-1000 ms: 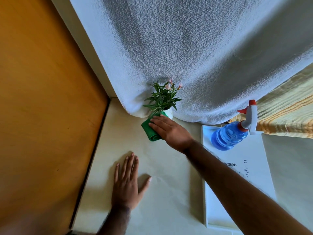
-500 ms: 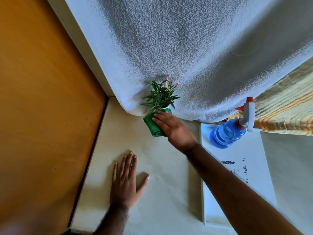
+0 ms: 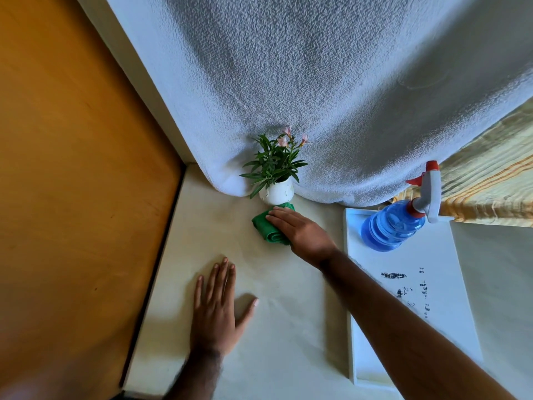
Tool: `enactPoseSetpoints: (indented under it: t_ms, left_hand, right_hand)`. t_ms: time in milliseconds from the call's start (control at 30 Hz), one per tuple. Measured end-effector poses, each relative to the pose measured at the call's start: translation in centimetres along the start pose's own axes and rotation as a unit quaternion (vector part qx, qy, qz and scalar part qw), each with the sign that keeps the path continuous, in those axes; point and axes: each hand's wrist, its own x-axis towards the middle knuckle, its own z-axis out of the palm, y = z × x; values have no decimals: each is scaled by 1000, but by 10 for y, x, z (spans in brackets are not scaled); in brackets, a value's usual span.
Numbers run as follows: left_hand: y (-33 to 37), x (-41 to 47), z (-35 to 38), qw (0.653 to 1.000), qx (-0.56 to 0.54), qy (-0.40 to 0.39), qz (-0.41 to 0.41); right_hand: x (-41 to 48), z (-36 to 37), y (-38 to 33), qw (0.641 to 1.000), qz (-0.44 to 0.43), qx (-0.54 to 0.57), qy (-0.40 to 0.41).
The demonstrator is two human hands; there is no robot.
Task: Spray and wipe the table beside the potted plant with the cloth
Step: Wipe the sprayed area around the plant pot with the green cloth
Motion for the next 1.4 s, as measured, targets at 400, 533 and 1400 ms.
enactPoseSetpoints:
  t_ms: [400,533,1400]
  left_hand:
    - [0,3,-1,1000,-1,-19,-3]
    - [-1,2,0,1000,-4,-25,-6]
    - [1,4,-6,998,-39,-57,-10]
  right_hand:
    - [25,-7,3,997,-75,-32,-10]
    - [13,3,0,998,-32,-3,-50]
    - [-261,-87,-14,954,277,-116,-16]
